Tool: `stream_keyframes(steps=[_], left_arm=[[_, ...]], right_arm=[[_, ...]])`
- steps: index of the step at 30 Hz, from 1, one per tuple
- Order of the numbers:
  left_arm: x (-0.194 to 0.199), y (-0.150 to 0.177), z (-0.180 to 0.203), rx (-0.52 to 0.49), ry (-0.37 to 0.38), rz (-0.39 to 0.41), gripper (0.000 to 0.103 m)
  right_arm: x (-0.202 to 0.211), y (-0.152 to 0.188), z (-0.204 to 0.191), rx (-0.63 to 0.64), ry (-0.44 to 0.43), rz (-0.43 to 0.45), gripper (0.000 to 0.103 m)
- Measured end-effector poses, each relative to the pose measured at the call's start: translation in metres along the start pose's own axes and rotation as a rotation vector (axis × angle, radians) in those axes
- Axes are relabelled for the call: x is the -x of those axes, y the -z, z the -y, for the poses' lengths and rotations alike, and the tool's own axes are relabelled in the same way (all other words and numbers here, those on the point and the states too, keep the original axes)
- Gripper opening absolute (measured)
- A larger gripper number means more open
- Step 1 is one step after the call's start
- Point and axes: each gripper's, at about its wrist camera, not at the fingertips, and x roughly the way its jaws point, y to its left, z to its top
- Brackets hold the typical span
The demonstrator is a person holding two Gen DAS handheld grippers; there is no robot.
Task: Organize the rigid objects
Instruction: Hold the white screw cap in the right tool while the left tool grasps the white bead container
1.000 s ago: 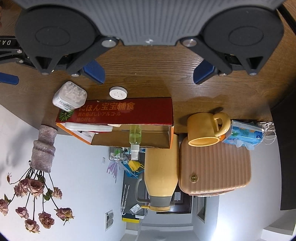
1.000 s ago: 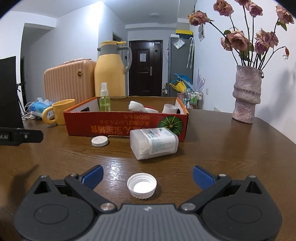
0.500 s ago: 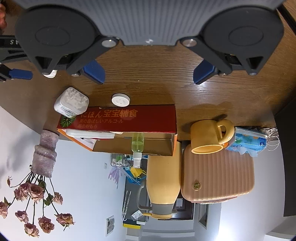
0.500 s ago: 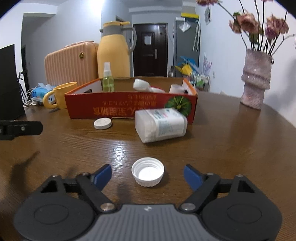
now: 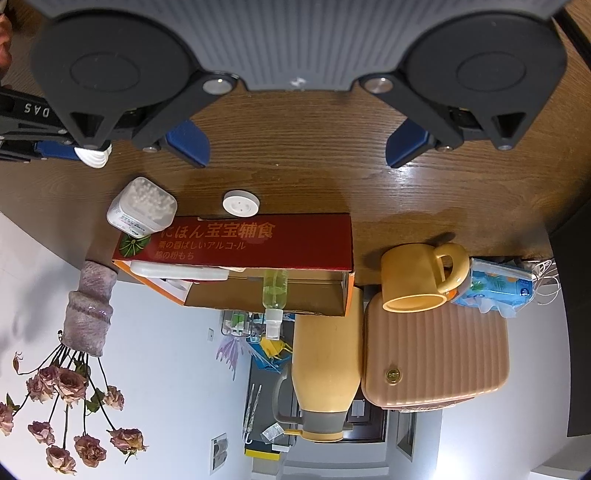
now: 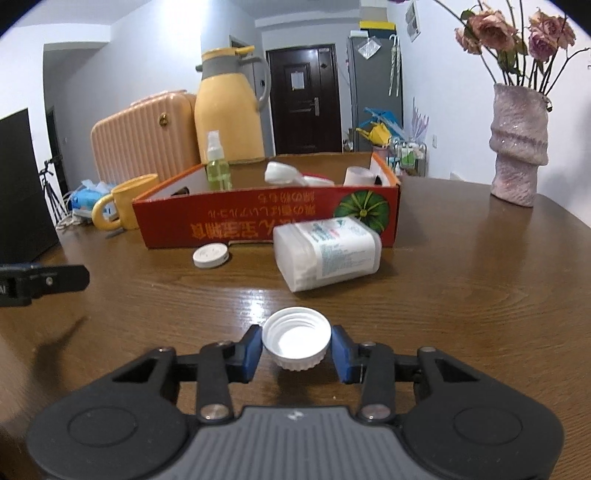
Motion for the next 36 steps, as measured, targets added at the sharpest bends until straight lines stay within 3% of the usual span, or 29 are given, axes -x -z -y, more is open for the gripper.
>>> stream_keyframes(steps=[11,18,25,36], left_arm=[[-0.005,0.001,0.001,0.0,-0.001,-0.015,0.103],[-0.016,-0.001,0.007,0.007,0.057,-0.044,0.103],[-0.037,-0.013,0.039,-0.028,0.104,-0.062,0.103],[-0.079,-0.029,0.115,-0.163,0.159,-0.031,0.103]], right_arm=[[0.014,-0.009,0.024,-0.054,0.058,0.11,0.039],[0.013,-0.016,0.054,-0.105,0.1,0.145,0.039],[0.012,-0.017,0.085,-0.139,0.136,0.158,0.039],[0.012,-0.018,0.12,-0.188,0.174,0.166,0.039]])
